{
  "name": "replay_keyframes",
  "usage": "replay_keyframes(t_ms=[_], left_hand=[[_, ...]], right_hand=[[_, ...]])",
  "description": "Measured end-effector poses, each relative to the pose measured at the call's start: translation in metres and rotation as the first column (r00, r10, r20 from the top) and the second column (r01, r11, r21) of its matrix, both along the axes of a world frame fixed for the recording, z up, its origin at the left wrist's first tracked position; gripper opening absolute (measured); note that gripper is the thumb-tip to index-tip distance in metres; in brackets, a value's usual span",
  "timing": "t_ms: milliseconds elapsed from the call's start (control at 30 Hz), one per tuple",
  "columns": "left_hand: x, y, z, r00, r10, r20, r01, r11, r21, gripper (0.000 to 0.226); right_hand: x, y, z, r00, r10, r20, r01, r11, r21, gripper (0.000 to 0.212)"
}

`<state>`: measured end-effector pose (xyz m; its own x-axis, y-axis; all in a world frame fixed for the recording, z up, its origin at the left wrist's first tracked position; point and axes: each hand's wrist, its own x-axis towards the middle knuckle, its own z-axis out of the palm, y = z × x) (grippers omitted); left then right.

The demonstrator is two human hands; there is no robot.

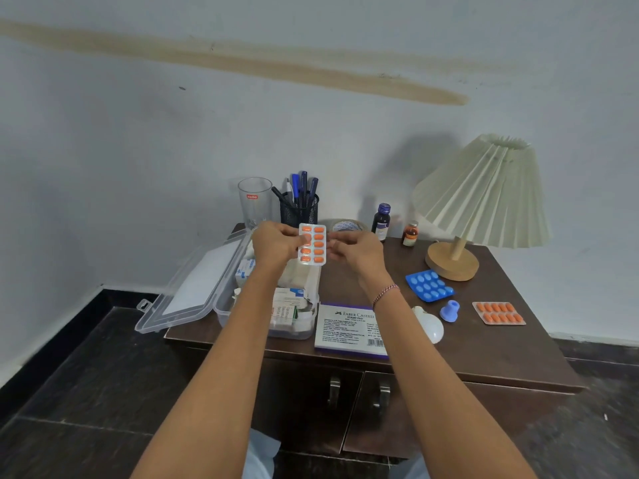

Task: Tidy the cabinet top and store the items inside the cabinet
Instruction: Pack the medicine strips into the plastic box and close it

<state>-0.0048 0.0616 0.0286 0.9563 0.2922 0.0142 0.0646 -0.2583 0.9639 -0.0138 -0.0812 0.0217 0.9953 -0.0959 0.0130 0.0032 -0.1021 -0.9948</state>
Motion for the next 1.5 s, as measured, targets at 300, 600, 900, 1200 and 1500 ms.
replay_keyframes(t_ms=[300, 600, 900, 1200, 1500], left_hand=[[-0.003, 0.025, -0.006, 0.991, 0.103, -0.087, -0.074, 0.956, 0.284, 0.026], [-0.005, 0.026, -0.004, 0.99, 0.086, -0.108, -0.044, 0.94, 0.34, 0.022], [-0.006, 0.017, -0.005, 0.993, 0.017, -0.121, 0.038, 0.896, 0.442, 0.019], [-0.009, 0.006, 0.004, 0.999, 0.041, 0.036, -0.053, 0.878, 0.475, 0.027], [-0.035, -0.089, 0.004, 0.965, -0.237, 0.116, 0.172, 0.898, 0.404, 0.026]], right_hand=[[-0.009, 0.032, 0.007, 0.998, -0.015, 0.069, 0.049, 0.85, -0.524, 0.024], [-0.014, 0.047, 0.004, 0.997, 0.009, 0.081, 0.053, 0.695, -0.717, 0.025], [-0.015, 0.042, 0.005, 0.997, 0.029, 0.065, 0.028, 0.686, -0.727, 0.026], [-0.013, 0.029, 0.012, 0.993, 0.06, 0.101, 0.024, 0.734, -0.678, 0.025], [-0.004, -0.055, 0.016, 0.961, -0.247, 0.125, 0.272, 0.76, -0.591, 0.031]])
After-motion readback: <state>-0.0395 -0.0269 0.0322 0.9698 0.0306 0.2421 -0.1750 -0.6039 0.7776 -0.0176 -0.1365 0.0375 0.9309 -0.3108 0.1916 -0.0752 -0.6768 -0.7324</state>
